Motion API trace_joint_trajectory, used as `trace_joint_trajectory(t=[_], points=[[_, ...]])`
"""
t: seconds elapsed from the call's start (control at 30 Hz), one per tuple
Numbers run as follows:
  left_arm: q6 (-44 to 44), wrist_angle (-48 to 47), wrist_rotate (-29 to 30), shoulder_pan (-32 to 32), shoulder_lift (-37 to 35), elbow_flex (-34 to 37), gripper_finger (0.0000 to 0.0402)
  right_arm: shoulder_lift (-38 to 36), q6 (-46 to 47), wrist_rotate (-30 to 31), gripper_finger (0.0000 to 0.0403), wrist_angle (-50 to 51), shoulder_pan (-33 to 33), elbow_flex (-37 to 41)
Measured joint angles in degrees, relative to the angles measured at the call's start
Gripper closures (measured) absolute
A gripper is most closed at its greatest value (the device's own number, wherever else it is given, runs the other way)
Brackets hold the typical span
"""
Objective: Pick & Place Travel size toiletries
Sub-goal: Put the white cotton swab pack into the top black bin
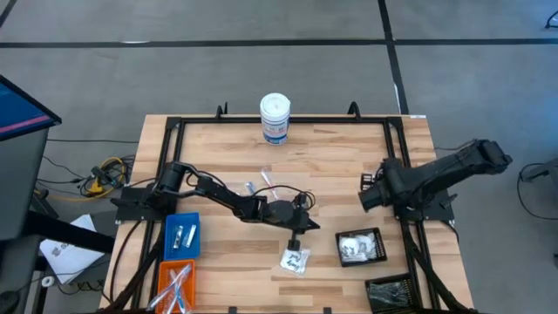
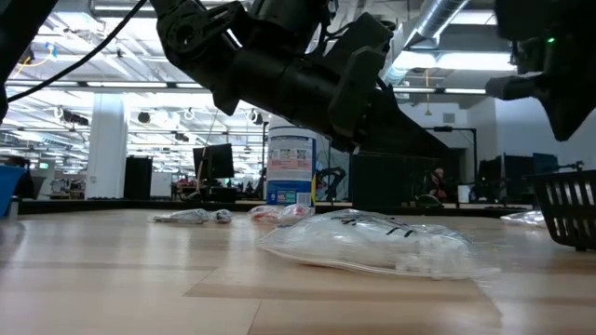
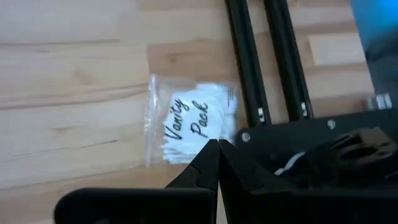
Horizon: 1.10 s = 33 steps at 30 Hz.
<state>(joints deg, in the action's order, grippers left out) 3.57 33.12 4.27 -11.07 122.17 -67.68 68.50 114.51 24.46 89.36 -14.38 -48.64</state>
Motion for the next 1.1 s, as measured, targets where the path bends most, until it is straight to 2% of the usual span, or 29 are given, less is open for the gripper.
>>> trace_joint_trajectory(t=[0.13, 0.3, 0.53, 0.73, 0.9, 1.1], points=[[0.0, 0.1, 0.0, 0.0, 0.0, 0.0, 0.0401, -0.1, -10.0, -2.0, 0.0403, -3.4, 8.2, 0.0], [0.0, 0.3, 0.0, -0.2, 0.0, 0.0, 0.0401, 3.1, -22.7, -2.1, 0.0403, -9.5, 18.1, 0.0], [0.2, 0.3, 0.0, -0.9, 0.0, 0.0, 0.0401, 10.5, -33.6, -4.5, 0.0403, -10.8, 29.4, 0.0], [0.5, 0.3, 0.0, -0.9, 0.0, 0.0, 0.0401, 18.8, -40.7, -5.2, 0.0403, -14.4, 31.5, 0.2], [0.5, 0.3, 0.0, -0.9, 0.1, 0.0, 0.0401, 25.7, -43.0, -6.7, 0.0403, -16.7, 33.0, 2.5], [0.5, 0.3, 0.0, -0.9, 0.1, 0.0, 0.0401, 27.8, -46.4, -10.8, 0.0403, -26.2, 33.7, 8.0]])
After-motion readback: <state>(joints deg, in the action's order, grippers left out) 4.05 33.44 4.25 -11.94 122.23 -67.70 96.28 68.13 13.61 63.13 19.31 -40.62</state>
